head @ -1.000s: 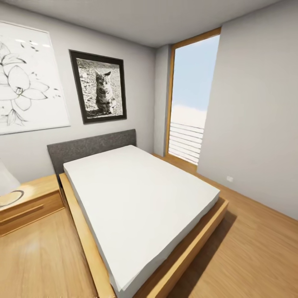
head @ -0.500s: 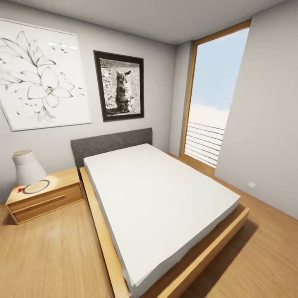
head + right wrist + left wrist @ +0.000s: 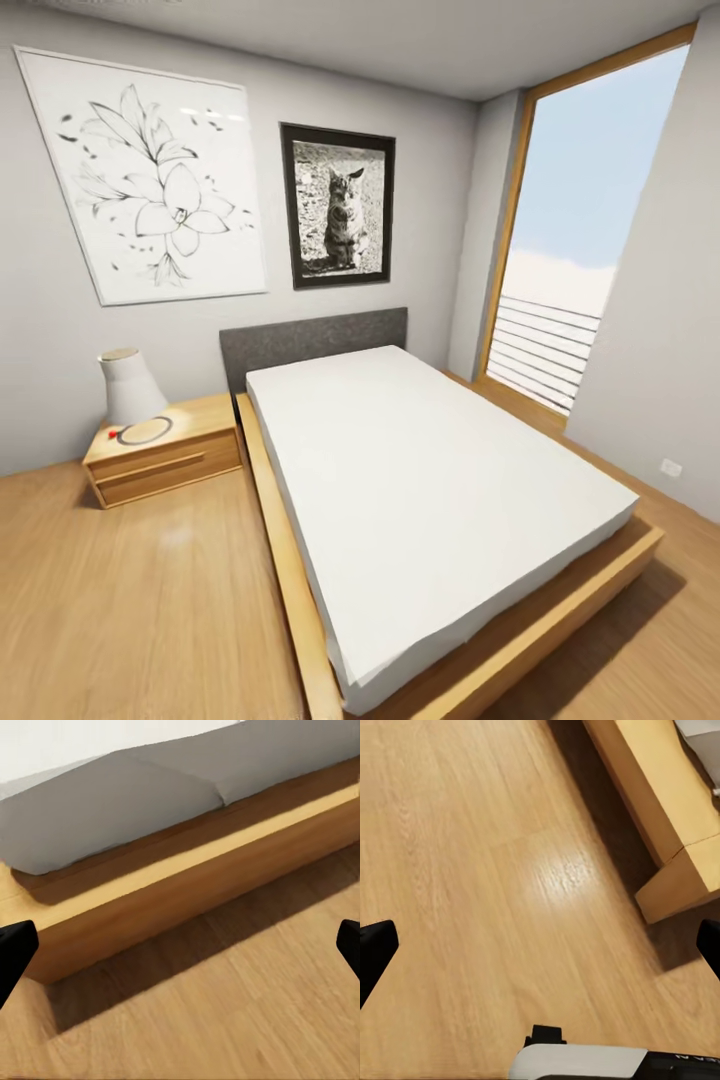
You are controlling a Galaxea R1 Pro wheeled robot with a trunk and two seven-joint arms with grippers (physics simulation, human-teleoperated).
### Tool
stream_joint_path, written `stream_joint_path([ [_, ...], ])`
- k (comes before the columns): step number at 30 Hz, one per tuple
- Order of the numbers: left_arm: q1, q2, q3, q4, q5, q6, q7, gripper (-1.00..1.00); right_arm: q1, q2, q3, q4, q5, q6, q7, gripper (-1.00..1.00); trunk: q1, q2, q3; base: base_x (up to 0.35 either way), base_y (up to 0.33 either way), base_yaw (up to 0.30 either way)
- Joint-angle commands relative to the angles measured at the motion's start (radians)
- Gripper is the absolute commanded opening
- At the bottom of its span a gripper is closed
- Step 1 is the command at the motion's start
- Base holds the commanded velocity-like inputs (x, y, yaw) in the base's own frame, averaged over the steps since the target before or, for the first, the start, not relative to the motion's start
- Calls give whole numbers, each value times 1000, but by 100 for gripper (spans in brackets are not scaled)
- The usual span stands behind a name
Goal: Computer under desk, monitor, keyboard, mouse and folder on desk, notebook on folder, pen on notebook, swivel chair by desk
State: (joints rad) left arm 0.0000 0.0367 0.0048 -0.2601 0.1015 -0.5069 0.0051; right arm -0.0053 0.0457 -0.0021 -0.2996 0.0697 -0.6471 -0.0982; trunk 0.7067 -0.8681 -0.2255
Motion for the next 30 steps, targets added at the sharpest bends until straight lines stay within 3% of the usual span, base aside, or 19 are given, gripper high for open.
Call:
stream_joint_path([
  [1,0,0,-2,-1,7,-1,-1,100,-1,0,0,0,9,-1,-8,100,0,-1,-2,6,0,274],
  [12,0,0,-2,-1,8,-1,-1,100,0,0,1,0,12,-1,-8,100,0,-1,-6,136,0,274],
  [30,0,0,-2,-1,7,-1,-1,100,0,0,0,0,12,-1,-9,100,0,-1,-14,11,0,274],
])
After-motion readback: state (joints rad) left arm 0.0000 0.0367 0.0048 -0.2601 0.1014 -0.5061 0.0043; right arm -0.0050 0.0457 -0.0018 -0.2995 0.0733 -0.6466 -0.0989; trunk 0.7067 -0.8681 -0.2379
